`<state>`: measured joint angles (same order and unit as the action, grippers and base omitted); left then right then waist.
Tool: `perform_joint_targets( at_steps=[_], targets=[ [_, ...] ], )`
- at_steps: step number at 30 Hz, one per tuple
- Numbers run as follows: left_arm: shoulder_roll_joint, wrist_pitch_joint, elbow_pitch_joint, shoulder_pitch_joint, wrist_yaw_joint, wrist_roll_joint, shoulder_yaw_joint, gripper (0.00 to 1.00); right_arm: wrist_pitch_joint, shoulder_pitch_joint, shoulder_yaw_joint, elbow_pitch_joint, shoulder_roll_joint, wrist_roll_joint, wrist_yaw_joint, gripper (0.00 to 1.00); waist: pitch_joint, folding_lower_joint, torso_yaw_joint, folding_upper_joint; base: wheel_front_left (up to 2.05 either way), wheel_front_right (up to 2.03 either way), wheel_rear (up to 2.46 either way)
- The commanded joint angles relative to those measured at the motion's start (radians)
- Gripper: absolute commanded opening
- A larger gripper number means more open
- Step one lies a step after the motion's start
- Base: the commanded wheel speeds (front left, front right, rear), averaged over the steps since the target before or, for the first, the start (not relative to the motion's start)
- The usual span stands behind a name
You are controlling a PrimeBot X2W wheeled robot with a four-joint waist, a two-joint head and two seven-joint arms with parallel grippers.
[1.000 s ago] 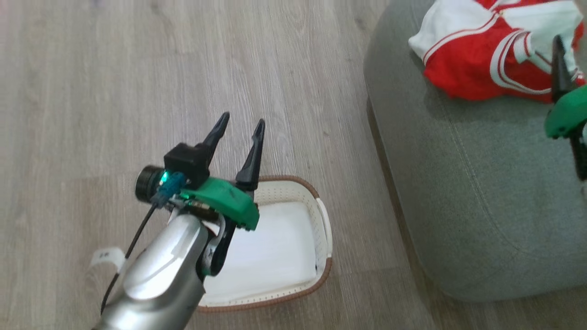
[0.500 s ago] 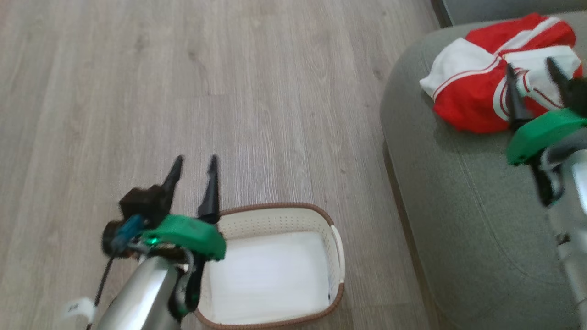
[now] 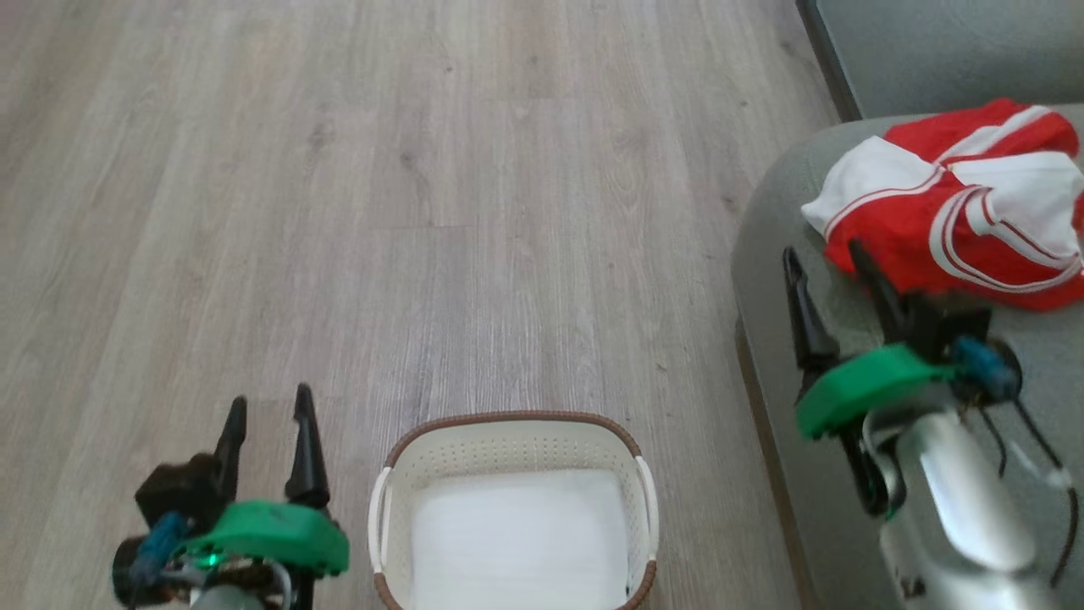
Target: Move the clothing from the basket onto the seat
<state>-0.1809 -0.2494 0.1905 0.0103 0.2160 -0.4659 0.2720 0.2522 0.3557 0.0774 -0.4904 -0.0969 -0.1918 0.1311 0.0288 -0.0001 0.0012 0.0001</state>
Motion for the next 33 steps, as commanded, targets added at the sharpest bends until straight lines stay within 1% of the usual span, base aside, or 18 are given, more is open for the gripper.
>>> perform_joint_targets(
  at_steps=[1, 6, 13, 19, 33],
  targets=[
    [-0.013, -0.012, -0.04, 0.028, 0.003, 0.01, -0.048, 1.0, 0.01, 0.007, 0.007, 0.046, 0.008, 0.01, 0.0, 1.0, 0.005, 0.0001, 0.007, -0.0001, 0.0, 0.0, 0.0],
    [-0.006, -0.012, -0.072, -0.034, -0.006, 0.03, -0.081, 1.0, 0.01, -0.11, -0.025, 0.133, 0.039, 0.024, 0.0, 1.0, 0.016, 0.0001, 0.018, -0.0001, 0.0, 0.0, 0.0],
    [0.02, -0.012, -0.103, -0.1, -0.024, 0.062, -0.115, 1.0, 0.01, -0.213, -0.007, 0.208, 0.046, -0.02, 0.0, 1.0, 0.022, 0.0001, 0.018, -0.0001, 0.0, 0.0, 0.0],
    [0.04, -0.012, -0.094, -0.111, -0.042, 0.085, -0.132, 1.0, 0.01, -0.242, 0.01, 0.216, 0.046, -0.03, 0.0, 1.0, 0.021, 0.0001, 0.01, -0.0001, 0.0, 0.0, 0.0],
    [0.062, -0.012, -0.061, -0.097, -0.072, 0.119, -0.16, 1.0, 0.01, -0.237, 0.006, 0.202, 0.047, -0.038, 0.0, 1.0, 0.013, 0.0001, 0.005, -0.0001, 0.0, 0.0, 0.0]
  ],
)
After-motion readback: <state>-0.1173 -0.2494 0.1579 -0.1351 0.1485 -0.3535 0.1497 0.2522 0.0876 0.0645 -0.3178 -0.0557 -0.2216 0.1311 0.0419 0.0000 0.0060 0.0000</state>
